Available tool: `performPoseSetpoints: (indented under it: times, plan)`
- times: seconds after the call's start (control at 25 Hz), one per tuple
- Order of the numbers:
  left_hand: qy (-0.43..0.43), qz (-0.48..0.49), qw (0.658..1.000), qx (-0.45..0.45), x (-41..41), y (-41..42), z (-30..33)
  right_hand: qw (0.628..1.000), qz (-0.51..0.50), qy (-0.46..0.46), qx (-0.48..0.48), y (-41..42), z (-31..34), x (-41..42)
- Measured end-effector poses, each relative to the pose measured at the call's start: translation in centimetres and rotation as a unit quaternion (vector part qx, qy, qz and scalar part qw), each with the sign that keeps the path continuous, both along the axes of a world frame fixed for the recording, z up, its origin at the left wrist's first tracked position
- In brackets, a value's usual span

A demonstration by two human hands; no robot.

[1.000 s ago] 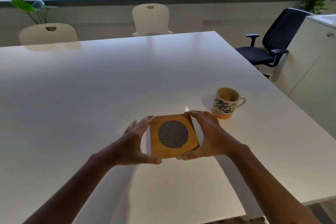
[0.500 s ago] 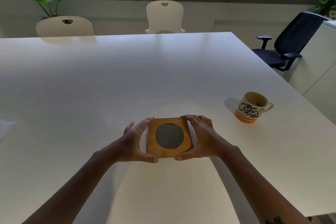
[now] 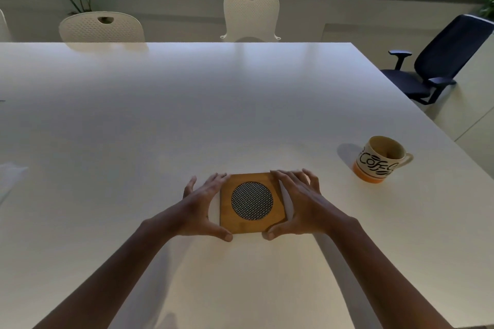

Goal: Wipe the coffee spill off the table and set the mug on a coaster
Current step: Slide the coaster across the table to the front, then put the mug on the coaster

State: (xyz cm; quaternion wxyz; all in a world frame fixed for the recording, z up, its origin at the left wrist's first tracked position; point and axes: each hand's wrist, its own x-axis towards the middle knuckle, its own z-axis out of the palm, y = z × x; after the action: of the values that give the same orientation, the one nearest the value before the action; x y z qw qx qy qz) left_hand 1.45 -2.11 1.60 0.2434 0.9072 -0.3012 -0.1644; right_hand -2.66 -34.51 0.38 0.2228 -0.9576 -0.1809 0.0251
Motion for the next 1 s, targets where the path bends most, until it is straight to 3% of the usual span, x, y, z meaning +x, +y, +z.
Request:
performPoseSetpoints:
  times: [0.32, 0.48, 0.72, 1.0]
  plan:
    - [-0.012, -0.005, 1.0, 0.024, 0.6, -1.8, 1.0, 1.0, 0.012, 0.012, -0.002, -1.0, 1.4, 0.3]
    - [-0.068, 0.023, 0.996, -0.058, 1.7, -6.0, 3.4, 0.997, -0.03, -0.066, 0.034, -2.6, 5.5, 1.1]
    - [-0.053, 0.001, 0.987, -0.153, 3.6, -16.3, 6.7, 0.971, -0.12, -0.2, 0.052, -10.5, 10.6, 2.2]
    - [-0.019, -0.017, 0.981, -0.192, 3.9, -28.8, 6.3, 0.947, -0.261, -0.148, 0.116, -22.1, 10.4, 1.5]
